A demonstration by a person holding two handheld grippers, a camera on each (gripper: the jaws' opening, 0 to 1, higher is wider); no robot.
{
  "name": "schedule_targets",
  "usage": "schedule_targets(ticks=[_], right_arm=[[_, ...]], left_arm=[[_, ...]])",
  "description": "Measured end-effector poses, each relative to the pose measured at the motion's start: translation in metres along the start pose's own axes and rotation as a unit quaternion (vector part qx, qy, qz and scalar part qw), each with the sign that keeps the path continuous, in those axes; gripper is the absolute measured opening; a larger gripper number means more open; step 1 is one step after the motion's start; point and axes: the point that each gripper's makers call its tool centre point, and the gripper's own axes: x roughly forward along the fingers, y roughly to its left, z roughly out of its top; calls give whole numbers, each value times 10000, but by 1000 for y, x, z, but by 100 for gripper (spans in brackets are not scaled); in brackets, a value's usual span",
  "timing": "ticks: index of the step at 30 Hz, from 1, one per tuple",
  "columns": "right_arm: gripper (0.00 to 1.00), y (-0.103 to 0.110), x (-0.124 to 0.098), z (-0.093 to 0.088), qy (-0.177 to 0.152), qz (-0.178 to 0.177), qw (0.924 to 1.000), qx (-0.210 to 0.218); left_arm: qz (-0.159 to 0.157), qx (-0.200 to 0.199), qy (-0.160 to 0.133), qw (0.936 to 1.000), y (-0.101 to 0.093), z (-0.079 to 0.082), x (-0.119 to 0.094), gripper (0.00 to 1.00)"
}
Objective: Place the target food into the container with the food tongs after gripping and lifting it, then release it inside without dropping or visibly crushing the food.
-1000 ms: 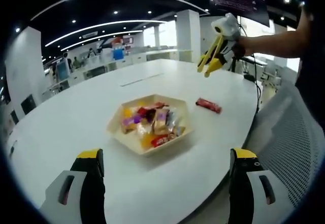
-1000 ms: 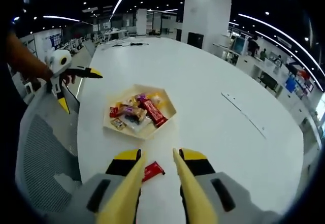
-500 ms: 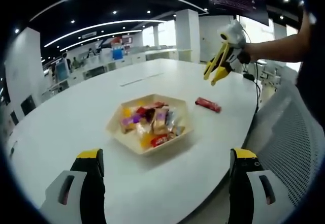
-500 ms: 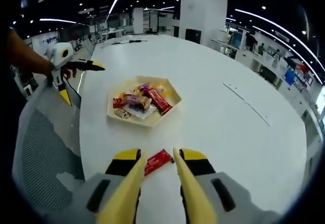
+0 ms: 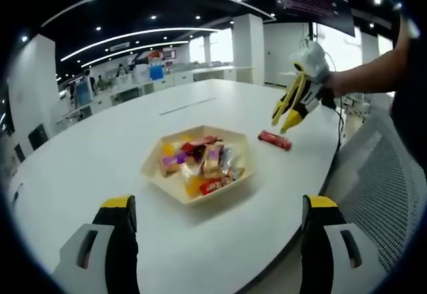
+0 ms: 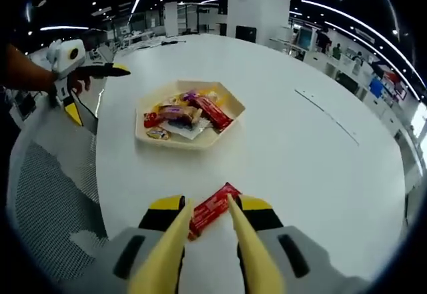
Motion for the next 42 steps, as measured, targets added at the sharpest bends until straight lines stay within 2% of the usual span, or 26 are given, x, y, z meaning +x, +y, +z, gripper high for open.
schedule_targets(ticks=[1, 3, 5, 7, 14, 19, 23, 25, 27, 30, 34, 36, 42], right_arm=[[29, -3, 2, 0, 9, -162, 9999, 60], [29, -3, 5, -1, 16, -194, 9995, 231], [29, -7, 8, -6, 116, -394, 9989, 239], [29, -5, 10, -8, 121, -330, 9984, 445], [30, -4, 13, -12, 177, -311, 9969, 700], [29, -5, 12, -12, 208, -315, 9968, 698], [29, 1, 13, -11, 185, -154, 9975, 658], [29, 5, 14, -9, 160, 2, 9990, 424], [29, 17, 16, -6, 135, 447, 9987, 183], [29, 15, 15, -5, 238, 482, 9985, 91], [30, 12, 11, -4, 284, 320, 9984, 370], [29, 16, 13, -5, 310, 352, 9980, 429], [29, 19, 14, -9, 359, 362, 9982, 318]], left_arm=[[2, 10, 2, 10000, 0, 0, 0, 99], [-1, 6, 13, 10000, 1, -1, 0, 99], [0, 1, 8, 10000, 0, -1, 0, 99], [3, 9, 8, 10000, 0, -1, 0, 99], [-3, 15, 27, 10000, 0, -1, 0, 99], [6, 6, 31, 10000, 1, -2, 0, 99], [-6, 5, 27, 10000, 1, -2, 0, 99], [-14, -9, 16, 10000, 0, -1, 0, 99], [-4, -10, 12, 10000, 1, -2, 0, 99], [-30, 5, 41, 10000, 0, -3, 0, 99], [-12, -6, 23, 10000, 0, 0, 0, 99], [-3, -9, 4, 10000, 0, 0, -1, 99], [-16, -20, -5, 10000, 0, 0, -1, 99]])
